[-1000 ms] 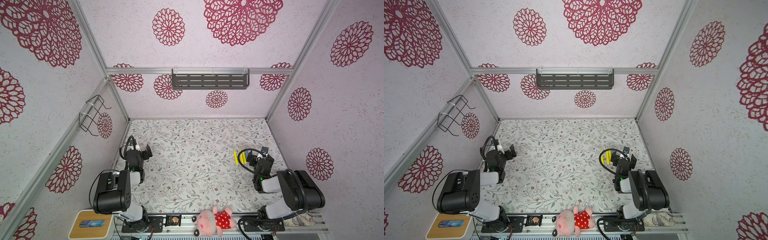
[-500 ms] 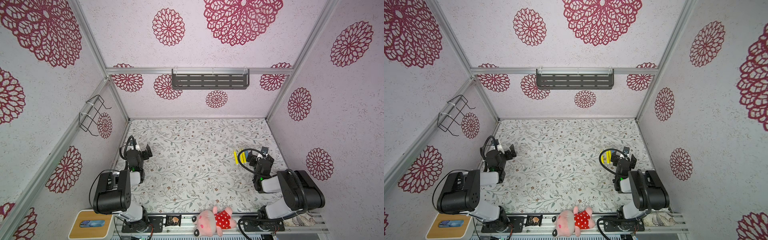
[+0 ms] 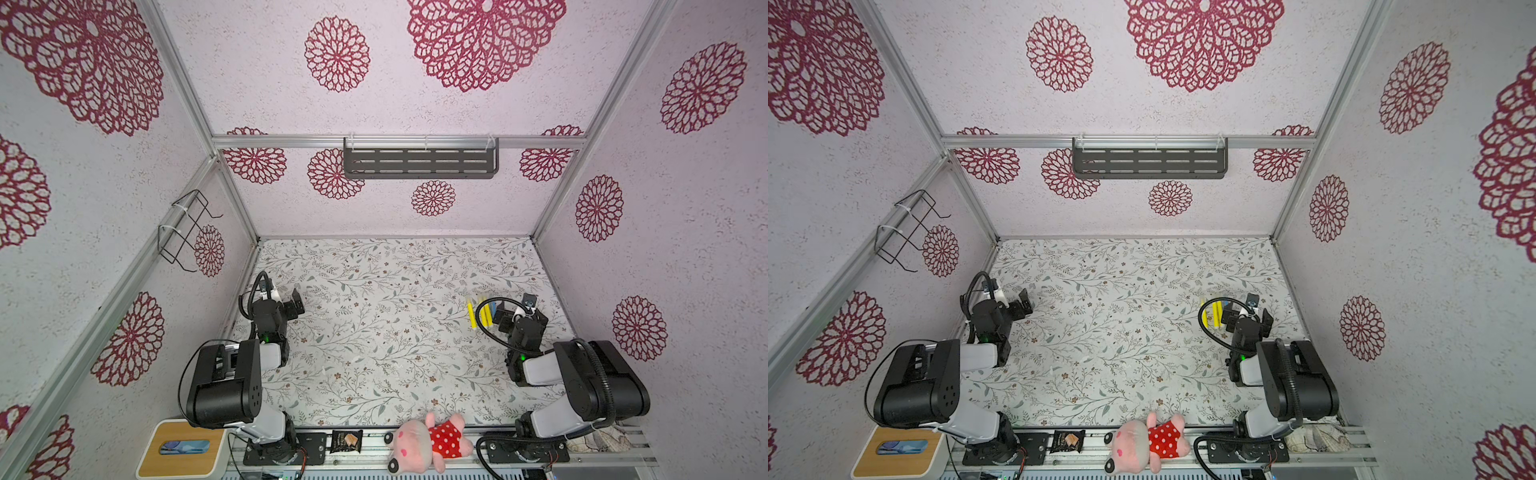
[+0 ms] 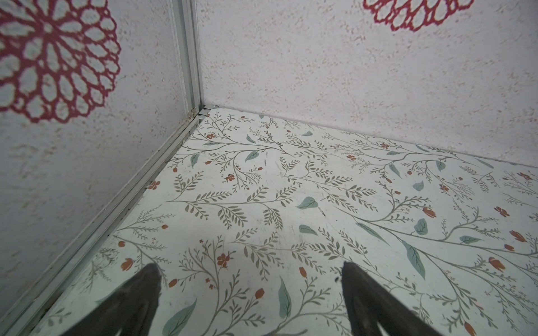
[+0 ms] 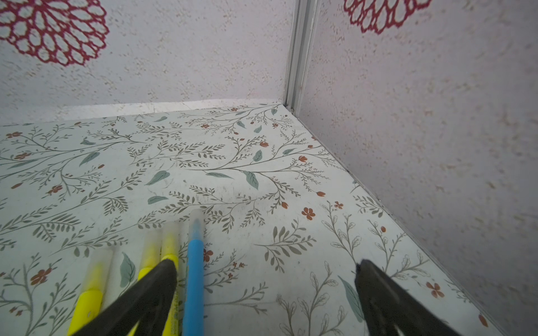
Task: Insert pens into pen caps
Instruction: Reset both arms
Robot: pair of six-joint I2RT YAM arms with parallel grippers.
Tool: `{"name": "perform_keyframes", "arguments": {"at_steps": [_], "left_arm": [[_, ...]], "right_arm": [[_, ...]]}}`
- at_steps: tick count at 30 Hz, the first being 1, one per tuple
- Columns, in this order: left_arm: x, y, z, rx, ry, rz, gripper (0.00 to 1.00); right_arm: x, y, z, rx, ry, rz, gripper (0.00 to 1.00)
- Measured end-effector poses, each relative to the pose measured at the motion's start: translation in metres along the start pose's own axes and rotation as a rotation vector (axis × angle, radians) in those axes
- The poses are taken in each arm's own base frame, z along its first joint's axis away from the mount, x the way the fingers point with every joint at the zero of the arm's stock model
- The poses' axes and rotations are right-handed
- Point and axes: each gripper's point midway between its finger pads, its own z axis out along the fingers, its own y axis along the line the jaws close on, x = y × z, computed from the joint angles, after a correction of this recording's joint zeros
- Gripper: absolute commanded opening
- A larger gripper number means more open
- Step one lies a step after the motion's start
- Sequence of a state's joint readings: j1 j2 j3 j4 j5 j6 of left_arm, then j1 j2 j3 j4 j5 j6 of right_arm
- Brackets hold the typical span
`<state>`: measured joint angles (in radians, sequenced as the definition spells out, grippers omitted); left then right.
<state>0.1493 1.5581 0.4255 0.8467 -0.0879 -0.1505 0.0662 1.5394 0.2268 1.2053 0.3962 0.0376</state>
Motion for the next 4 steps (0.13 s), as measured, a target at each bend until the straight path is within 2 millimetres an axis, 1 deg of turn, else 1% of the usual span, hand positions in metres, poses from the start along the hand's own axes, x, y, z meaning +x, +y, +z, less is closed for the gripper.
{"name": "perform_keyframes", "arguments": {"at_steps": [4], "left_arm": [[-0.0001, 0.0000, 0.0000, 0.000, 0.000, 0.000, 0.99]], "right_arm": [[0.0000, 0.0000, 0.0000, 0.000, 0.000, 0.000, 0.99]]}}
